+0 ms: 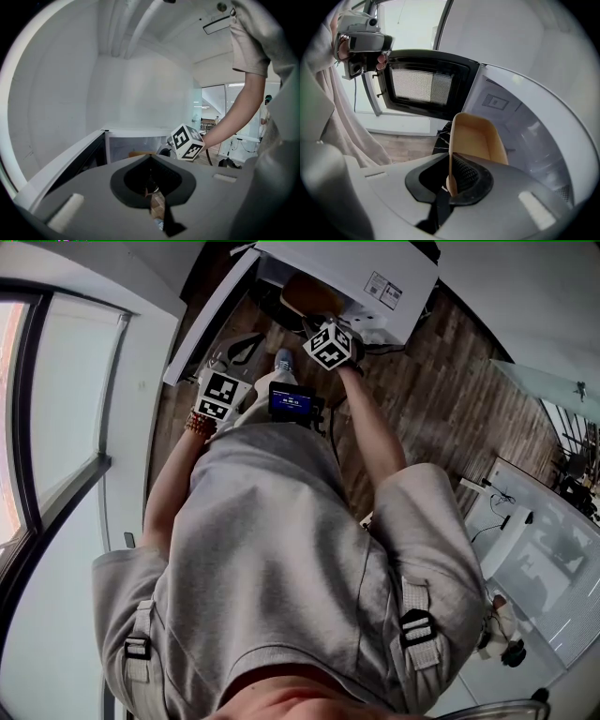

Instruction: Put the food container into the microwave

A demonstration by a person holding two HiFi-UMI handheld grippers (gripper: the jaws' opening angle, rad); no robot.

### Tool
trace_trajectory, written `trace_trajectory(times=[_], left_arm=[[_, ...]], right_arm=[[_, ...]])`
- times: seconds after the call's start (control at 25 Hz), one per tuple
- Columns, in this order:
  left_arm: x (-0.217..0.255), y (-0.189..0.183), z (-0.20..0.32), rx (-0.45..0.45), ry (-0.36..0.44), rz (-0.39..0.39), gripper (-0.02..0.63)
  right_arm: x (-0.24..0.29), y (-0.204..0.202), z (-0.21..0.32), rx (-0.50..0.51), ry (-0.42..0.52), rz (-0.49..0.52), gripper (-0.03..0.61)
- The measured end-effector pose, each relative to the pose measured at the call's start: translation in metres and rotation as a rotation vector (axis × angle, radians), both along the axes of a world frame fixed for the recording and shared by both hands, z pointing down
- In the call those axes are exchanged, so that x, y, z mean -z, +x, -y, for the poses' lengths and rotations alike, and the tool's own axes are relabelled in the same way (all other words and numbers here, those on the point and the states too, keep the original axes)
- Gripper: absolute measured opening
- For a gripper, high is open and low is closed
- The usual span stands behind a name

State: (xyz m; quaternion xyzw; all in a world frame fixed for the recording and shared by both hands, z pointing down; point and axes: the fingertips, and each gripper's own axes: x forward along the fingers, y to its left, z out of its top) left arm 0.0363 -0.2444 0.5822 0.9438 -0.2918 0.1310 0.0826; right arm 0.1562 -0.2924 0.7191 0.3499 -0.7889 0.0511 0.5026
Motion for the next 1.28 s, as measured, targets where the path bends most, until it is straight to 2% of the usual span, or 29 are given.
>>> trace_trajectory(times=[0.52, 1.0, 1.28], left_arm=[[-0.002, 0.002, 0.008, 0.028, -0.008, -0.001, -0.003], [-0.010, 0.008, 0.020, 0.036, -0.015, 0.023, -0.003], [-0.013, 0.009, 0.032, 0.054, -0.017, 0.032, -0.003]], right_arm=[[-0.005, 0.007, 0.019, -0.033, 0.006, -0.025, 0.031], [-0.013, 0.018, 0.047, -0.076, 0.097, -0.066, 0.031], [-0.019, 0.023, 0.057, -0.074, 0.096, -0.056, 0.031]])
